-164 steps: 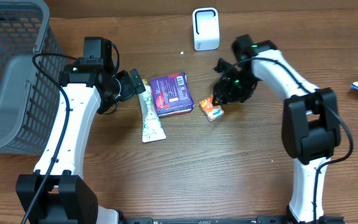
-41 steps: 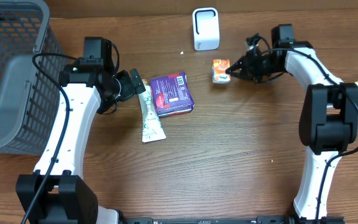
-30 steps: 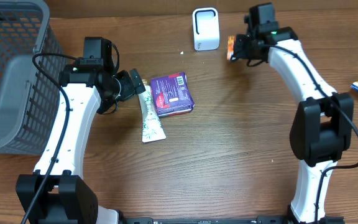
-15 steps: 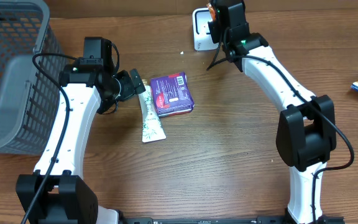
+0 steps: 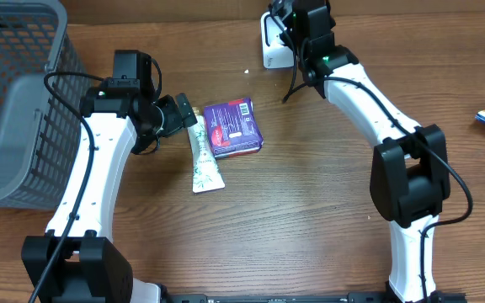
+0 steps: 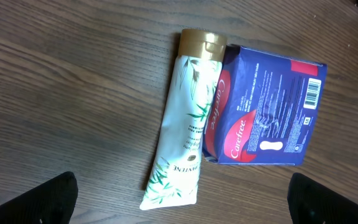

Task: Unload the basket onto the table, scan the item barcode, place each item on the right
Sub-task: 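Hold the orange pack's barcode in front of the white scanner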

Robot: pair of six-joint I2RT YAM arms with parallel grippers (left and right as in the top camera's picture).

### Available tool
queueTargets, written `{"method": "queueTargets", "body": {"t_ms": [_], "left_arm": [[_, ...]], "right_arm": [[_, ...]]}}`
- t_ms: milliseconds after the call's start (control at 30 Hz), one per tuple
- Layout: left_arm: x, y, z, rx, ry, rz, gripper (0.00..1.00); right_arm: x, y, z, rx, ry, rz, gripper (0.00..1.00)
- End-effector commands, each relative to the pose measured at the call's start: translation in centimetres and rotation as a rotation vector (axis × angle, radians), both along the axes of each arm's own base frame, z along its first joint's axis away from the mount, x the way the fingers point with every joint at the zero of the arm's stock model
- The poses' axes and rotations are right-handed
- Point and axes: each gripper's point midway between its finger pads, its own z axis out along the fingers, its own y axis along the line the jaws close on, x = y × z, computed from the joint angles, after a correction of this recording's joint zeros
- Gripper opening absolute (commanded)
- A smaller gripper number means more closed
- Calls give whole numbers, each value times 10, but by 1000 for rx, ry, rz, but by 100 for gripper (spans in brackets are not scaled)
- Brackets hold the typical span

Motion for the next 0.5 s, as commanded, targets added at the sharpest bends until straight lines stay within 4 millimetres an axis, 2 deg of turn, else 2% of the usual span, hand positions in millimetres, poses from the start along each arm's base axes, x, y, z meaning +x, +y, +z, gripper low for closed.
{"method": "queueTargets", "body": {"t_ms": [0, 133, 267, 367, 467], "left_arm": [[5, 0, 3, -8, -11, -3, 100], [5, 0, 3, -8, -11, -3, 100], [5, 0, 3, -8, -11, -3, 100], [5, 0, 3, -8, -11, -3, 100], [5, 0, 3, -8, -11, -3, 100]], "right_arm": [[2, 11, -13, -80, 5, 55, 4], [1, 20, -26, -78, 25, 81, 4], [-4, 38, -39, -80, 42, 118, 4], [-3, 43, -40, -76, 33, 125, 4], [-1, 40, -35, -79, 12, 104, 4]]}}
